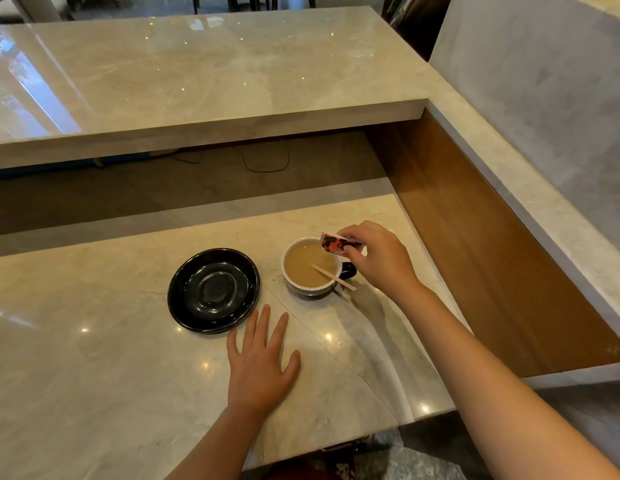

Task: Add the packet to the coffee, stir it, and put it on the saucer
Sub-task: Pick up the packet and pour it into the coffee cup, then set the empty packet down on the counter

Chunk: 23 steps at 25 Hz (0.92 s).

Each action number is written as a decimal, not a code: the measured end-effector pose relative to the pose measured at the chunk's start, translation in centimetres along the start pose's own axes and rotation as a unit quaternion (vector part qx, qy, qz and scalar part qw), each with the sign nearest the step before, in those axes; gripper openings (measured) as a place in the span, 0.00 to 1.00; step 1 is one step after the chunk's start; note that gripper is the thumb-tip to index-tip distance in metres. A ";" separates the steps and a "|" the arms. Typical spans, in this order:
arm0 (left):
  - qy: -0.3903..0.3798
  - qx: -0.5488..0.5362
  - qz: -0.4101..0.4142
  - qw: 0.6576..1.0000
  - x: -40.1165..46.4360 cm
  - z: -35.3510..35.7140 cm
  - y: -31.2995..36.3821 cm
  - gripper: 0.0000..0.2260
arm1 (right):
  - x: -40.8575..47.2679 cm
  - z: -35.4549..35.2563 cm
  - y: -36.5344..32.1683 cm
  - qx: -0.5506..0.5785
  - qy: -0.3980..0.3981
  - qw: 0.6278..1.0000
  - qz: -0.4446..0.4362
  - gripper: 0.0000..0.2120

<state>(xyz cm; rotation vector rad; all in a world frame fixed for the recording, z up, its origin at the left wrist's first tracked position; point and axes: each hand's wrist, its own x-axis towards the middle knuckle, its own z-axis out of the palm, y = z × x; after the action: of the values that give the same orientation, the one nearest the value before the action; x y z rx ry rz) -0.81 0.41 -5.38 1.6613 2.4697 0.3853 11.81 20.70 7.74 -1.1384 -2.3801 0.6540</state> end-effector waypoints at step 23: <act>0.001 0.010 0.011 1.000 0.0 0.1 -0.2 0.29 | -5.2 -0.7 3.5 0.587 0.085 0.757 0.274 0.06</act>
<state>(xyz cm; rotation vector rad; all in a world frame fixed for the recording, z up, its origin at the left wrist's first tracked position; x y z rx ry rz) -0.94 0.39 -5.48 1.6981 2.4670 0.3673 17.30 18.61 5.41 -1.1127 -0.9579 1.7737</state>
